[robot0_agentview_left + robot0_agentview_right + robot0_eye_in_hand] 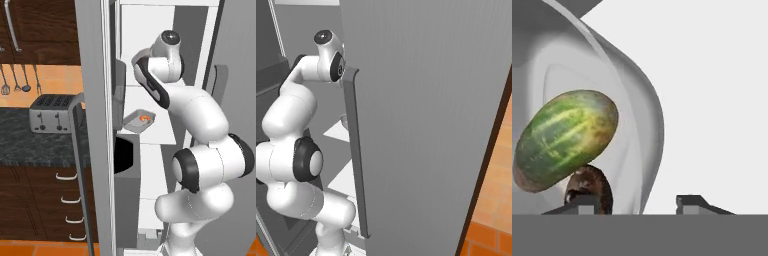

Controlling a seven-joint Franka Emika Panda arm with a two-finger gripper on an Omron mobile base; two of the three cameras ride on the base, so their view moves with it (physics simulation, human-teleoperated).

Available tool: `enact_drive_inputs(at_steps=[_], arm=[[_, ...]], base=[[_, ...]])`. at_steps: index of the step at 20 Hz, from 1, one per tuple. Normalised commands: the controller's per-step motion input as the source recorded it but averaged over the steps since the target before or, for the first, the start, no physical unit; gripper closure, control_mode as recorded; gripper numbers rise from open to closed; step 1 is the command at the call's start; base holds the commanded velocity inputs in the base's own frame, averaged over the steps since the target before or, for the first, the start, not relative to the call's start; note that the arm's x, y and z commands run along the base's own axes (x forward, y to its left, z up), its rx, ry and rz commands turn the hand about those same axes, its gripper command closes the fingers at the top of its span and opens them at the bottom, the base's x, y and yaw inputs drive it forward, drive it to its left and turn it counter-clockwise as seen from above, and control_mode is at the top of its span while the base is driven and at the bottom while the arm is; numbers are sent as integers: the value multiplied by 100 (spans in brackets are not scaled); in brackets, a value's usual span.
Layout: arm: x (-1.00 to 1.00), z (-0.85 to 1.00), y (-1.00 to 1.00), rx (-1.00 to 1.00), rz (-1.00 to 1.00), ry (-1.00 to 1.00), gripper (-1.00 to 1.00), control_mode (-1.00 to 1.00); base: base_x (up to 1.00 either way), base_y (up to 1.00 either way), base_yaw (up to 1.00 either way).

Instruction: Take the meat container that has the shrimp and place it on the second highest rack of the freezer. Then take the vegetable container that has the cucumber and mushroom and place it on the highest rack of the freezer.

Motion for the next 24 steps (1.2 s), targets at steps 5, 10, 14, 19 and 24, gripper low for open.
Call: enact_drive_inputs(at_steps=[5, 10, 14, 19, 24], arm=[[-35, 3, 0, 0, 0, -7, -100, -100], [-81, 21, 0, 0, 0, -6, -100, -100], [-97, 16, -8, 0, 0, 0, -100, -100], [-100, 18, -17, 0, 3, 6, -100, -100], [-100, 1, -12, -4, 9, 13, -100, -100]], base=[[0, 0, 0], [0, 0, 0], [0, 0, 0], [0, 0, 0], [0, 0, 0]])
